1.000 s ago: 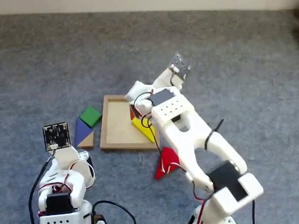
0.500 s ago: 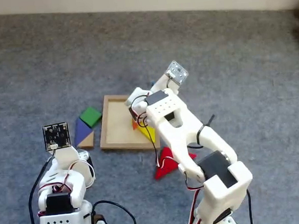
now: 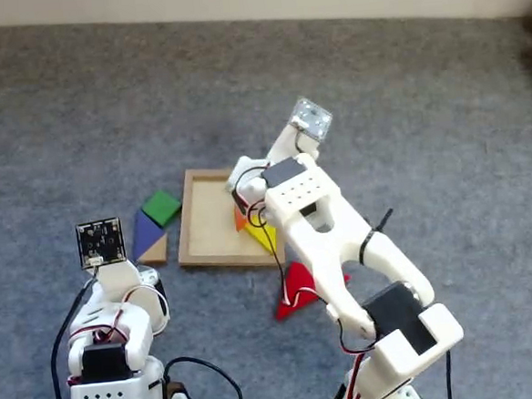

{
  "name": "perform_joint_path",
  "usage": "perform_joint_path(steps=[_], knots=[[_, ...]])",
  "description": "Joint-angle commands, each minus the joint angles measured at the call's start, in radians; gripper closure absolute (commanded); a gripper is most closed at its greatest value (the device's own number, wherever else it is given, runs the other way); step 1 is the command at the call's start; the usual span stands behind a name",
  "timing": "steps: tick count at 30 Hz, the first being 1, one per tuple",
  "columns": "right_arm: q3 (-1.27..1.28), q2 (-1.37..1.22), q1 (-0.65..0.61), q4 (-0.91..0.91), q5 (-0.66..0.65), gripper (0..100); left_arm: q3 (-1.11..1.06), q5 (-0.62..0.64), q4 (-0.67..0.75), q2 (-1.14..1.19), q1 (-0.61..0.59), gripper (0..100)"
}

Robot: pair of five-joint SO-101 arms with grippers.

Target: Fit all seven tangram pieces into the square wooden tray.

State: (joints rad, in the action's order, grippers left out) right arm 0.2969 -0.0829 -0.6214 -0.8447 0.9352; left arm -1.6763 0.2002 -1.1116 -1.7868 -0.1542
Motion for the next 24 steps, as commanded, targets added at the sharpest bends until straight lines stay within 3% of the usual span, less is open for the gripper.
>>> perform_joint_path(steps=[1, 7, 24], knots=[[-0.018, 0.058, -0.056, -0.01, -0.068, 81.0, -0.021, -0.006, -0.003, -0.002, -0.015, 100], [-0.008, 0.056, -0.077, 0.035, -0.14, 99.6, -0.021, -0.006, -0.003, -0.002, -0.015, 100], [0.128, 0.047, -0.013, 0.145, -0.147, 98.8, -0.021, -0.006, -0.003, -0.002, -0.015, 100]])
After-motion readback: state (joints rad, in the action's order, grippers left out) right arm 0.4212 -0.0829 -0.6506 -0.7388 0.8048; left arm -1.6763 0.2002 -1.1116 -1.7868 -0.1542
